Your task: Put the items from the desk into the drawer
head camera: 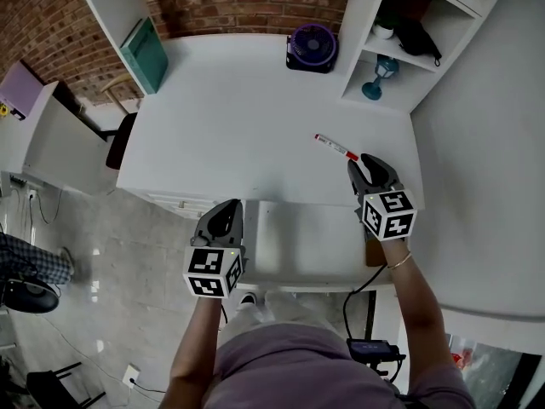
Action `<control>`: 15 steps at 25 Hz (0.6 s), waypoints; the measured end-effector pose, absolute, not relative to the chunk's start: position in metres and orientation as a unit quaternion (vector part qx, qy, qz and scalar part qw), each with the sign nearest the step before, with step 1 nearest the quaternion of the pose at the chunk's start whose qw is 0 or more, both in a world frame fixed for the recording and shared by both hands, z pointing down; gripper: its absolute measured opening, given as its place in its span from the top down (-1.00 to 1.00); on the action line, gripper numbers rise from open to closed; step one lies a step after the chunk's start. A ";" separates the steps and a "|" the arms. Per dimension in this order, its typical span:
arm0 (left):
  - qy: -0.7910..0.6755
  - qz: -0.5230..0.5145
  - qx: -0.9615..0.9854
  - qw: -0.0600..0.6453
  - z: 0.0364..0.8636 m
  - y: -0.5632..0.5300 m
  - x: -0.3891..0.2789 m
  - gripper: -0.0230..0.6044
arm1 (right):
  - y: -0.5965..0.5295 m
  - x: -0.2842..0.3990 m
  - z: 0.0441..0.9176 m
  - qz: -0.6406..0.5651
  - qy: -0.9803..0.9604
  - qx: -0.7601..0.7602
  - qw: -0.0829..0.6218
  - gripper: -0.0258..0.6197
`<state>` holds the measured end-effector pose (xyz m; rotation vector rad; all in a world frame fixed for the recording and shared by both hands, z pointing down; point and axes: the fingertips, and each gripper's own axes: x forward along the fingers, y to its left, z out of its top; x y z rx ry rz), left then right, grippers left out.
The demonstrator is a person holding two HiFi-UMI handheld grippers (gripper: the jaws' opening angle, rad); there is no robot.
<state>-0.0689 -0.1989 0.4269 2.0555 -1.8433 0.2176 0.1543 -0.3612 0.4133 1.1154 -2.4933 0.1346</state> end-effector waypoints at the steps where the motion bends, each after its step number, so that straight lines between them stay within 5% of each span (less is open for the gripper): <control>1: -0.657 0.078 0.726 0.187 0.428 -0.199 -0.070 0.93 | -0.365 0.152 0.419 0.046 -0.893 0.394 0.211 0.54; 15: -0.678 0.092 0.701 0.201 0.439 -0.215 -0.072 0.93 | -0.420 0.140 0.497 0.035 -0.882 0.350 0.313 0.46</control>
